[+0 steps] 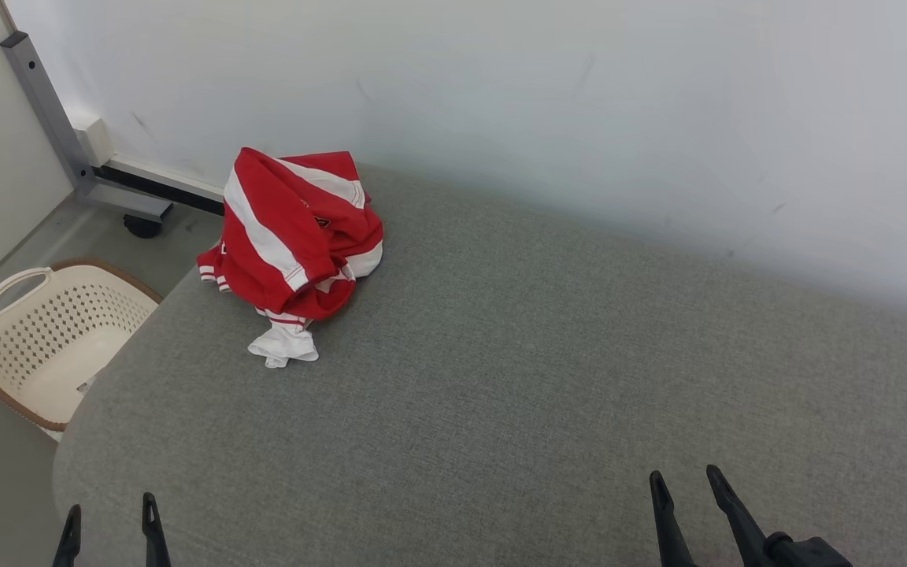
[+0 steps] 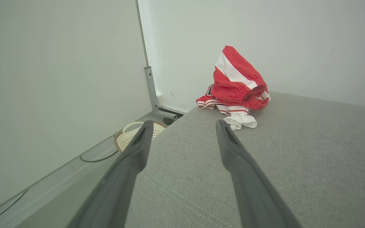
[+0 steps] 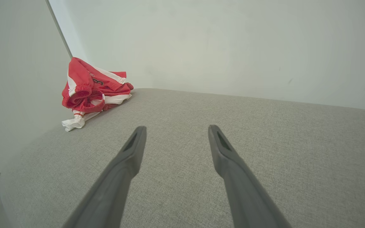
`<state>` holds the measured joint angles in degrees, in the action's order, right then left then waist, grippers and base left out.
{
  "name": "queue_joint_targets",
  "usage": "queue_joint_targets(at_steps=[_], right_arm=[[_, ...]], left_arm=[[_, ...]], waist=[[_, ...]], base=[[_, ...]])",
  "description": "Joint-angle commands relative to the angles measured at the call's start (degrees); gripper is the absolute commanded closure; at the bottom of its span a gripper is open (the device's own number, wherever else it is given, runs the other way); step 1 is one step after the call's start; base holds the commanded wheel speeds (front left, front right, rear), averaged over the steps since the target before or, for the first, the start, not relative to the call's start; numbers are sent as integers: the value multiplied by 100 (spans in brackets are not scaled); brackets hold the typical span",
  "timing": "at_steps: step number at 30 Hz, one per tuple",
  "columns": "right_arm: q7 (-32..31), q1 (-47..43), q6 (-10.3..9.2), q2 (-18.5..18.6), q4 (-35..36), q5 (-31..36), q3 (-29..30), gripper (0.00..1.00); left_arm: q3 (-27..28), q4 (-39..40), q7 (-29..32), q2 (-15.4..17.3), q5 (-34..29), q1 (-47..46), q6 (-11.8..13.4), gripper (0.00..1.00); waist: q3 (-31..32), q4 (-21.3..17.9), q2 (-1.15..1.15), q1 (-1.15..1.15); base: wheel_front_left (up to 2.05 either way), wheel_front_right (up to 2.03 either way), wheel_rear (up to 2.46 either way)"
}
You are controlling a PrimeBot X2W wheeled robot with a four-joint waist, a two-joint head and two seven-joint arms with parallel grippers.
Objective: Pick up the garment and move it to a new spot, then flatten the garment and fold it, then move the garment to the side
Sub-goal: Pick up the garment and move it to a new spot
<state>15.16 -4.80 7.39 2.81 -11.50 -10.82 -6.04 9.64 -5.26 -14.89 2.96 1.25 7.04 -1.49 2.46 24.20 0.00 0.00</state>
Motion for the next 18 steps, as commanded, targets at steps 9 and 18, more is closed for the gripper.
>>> queue_joint_targets(at_steps=[9,18], right_arm=[[17,147,19,13,48,100,-146,0],[18,544,19,16,244,290,-364,0]], left_arm=[[146,13,-30,-8,158,-318,-43,0],[592,-643,-20,277,383,-1702,-267,0]], waist=[[-186,-331,0,0],[-738,-1141,0,0]], base=[[0,0,0],[0,0,0]])
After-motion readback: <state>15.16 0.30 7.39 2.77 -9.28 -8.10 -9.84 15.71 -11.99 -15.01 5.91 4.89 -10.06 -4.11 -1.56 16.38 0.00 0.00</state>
